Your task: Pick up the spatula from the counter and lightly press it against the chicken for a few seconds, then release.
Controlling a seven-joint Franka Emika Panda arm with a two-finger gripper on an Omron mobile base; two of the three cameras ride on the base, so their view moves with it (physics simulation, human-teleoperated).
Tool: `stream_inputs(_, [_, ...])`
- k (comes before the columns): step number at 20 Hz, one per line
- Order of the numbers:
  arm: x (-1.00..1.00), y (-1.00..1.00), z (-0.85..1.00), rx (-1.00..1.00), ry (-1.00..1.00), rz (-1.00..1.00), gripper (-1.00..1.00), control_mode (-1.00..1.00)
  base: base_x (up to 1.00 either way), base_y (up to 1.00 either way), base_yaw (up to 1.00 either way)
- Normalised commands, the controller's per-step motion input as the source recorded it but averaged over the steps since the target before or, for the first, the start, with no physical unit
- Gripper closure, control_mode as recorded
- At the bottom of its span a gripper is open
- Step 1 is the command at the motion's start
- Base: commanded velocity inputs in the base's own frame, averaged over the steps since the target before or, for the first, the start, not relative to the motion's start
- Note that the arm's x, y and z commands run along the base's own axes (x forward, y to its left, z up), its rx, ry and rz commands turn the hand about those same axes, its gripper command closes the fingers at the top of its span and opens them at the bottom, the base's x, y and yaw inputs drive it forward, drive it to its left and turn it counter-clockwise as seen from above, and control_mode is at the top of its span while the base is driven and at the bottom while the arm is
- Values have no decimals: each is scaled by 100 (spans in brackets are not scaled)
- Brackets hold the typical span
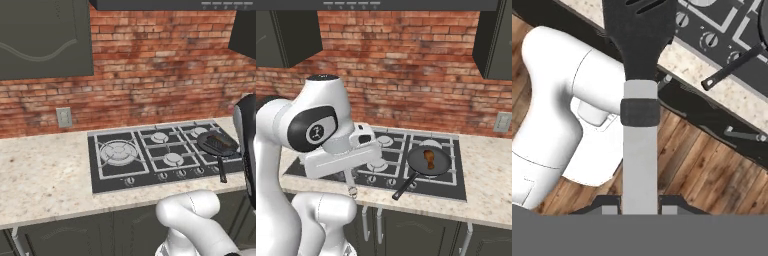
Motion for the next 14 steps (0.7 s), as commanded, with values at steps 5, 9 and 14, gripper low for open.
stream_inputs(5, [-1,-59,17,0,5,16,100,-100,0,0,0])
stream_inputs(9, [2,-28,1,-1,-2,13,100,-100,0,0,0])
stream_inputs(14, [14,-40,0,0,-2,11,100,-100,0,0,0])
